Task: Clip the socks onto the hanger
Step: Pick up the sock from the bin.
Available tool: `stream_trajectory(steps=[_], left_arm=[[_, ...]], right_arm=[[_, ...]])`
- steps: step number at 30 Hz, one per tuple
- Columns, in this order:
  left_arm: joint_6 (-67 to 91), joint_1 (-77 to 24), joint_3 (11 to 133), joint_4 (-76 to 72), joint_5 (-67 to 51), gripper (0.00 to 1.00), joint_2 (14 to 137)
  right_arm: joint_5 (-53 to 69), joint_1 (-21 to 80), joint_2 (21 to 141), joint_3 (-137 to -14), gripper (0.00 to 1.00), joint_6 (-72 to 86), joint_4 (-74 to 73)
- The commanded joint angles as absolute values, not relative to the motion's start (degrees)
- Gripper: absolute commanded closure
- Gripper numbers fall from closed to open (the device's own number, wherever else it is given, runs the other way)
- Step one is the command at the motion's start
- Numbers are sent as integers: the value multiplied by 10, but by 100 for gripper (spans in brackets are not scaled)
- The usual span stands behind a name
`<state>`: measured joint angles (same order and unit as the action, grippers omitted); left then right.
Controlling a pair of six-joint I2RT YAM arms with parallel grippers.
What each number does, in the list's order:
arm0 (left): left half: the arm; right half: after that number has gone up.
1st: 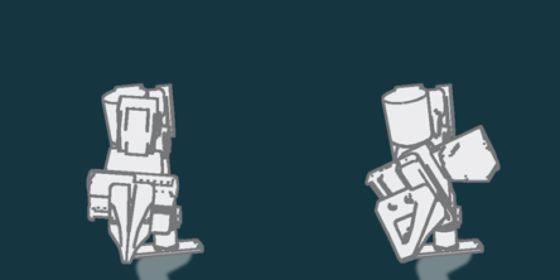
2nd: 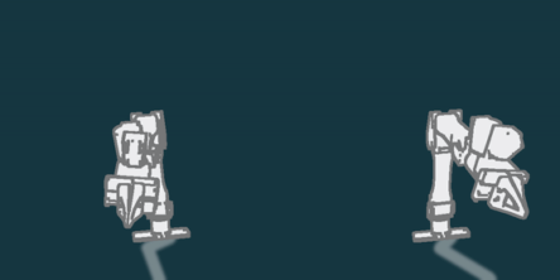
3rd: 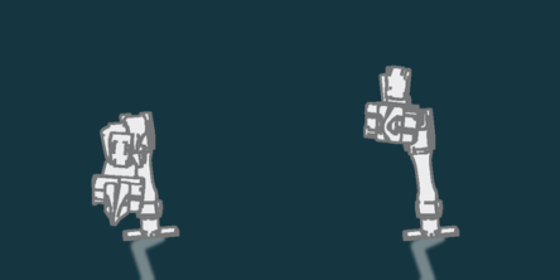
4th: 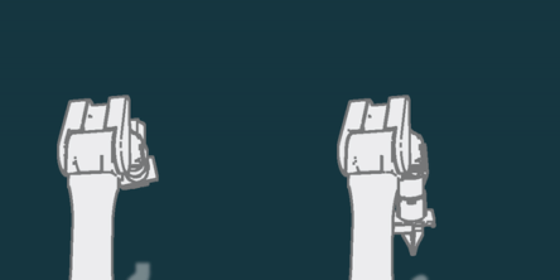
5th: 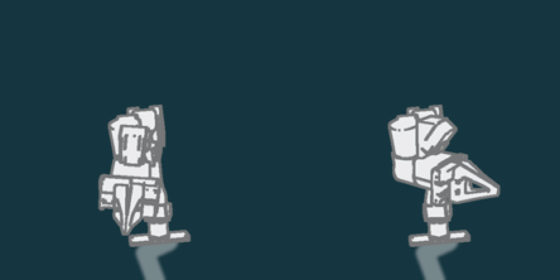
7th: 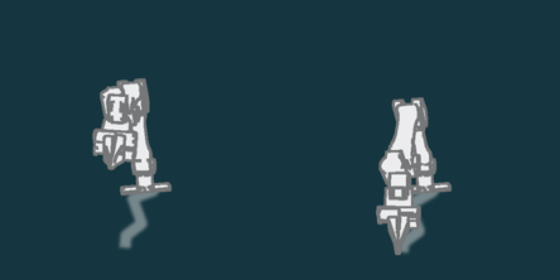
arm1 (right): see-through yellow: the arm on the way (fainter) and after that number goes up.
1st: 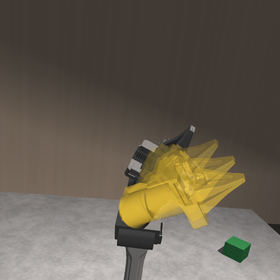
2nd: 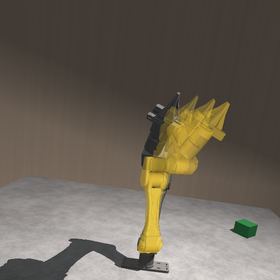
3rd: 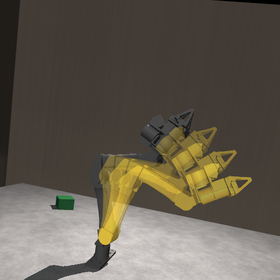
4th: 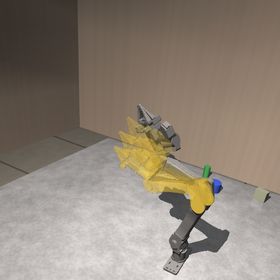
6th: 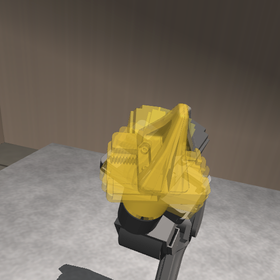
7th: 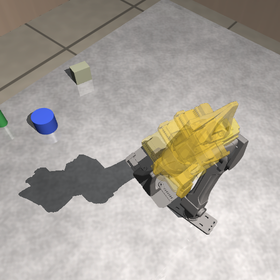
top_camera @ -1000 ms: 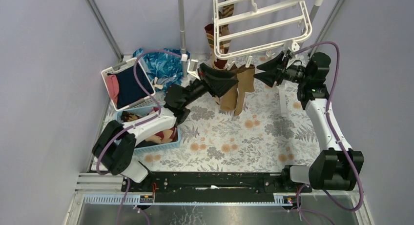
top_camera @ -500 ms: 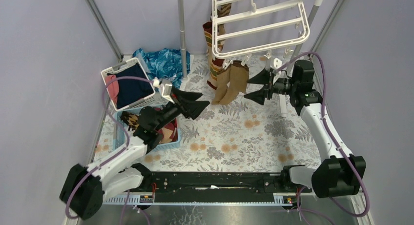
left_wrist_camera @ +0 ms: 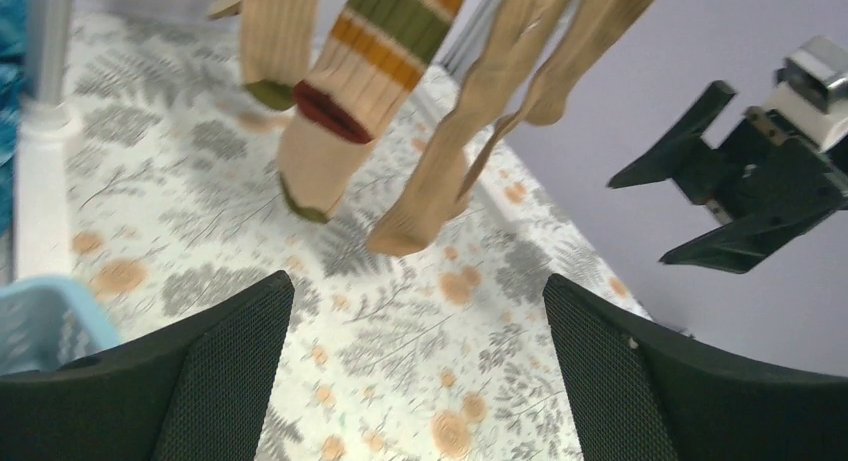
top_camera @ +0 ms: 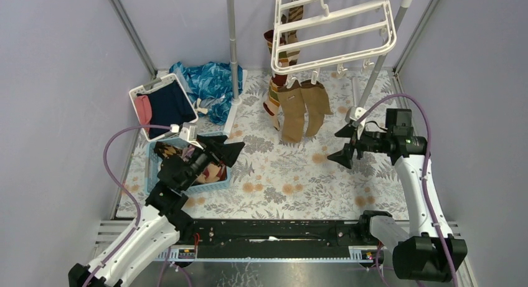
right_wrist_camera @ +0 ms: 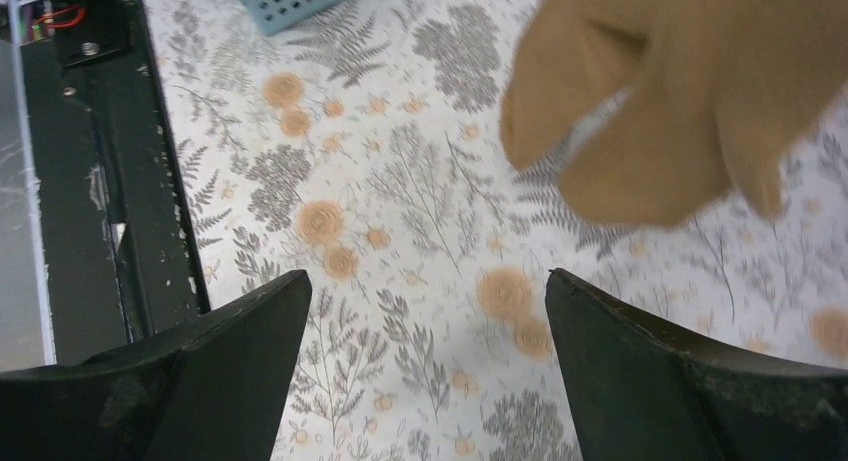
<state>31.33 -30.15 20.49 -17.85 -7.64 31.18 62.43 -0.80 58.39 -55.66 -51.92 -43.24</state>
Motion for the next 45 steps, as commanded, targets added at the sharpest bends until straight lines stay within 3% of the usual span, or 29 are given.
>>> stream_trajectory(steps=[1, 9, 23, 28, 38, 45], left_arm=[[284, -297, 240, 2, -4, 1, 270], [298, -297, 285, 132, 40, 1, 226], [377, -297, 325, 265, 117, 1, 272], [378, -297, 361, 326, 188, 6, 294], [372, -297, 375, 331, 197, 11, 389], [366, -297, 366, 336, 203, 11, 363]], right_arm=[[632, -68, 567, -540, 4, -544, -473], [586, -89, 544, -503, 0, -549, -457], [531, -89, 534, -496, 0, -468, -410], [524, -85, 535, -497, 0, -473, -413], [513, -84, 562, -501, 0, -482, -422], [522, -84, 571, -500, 0, -485, -424]])
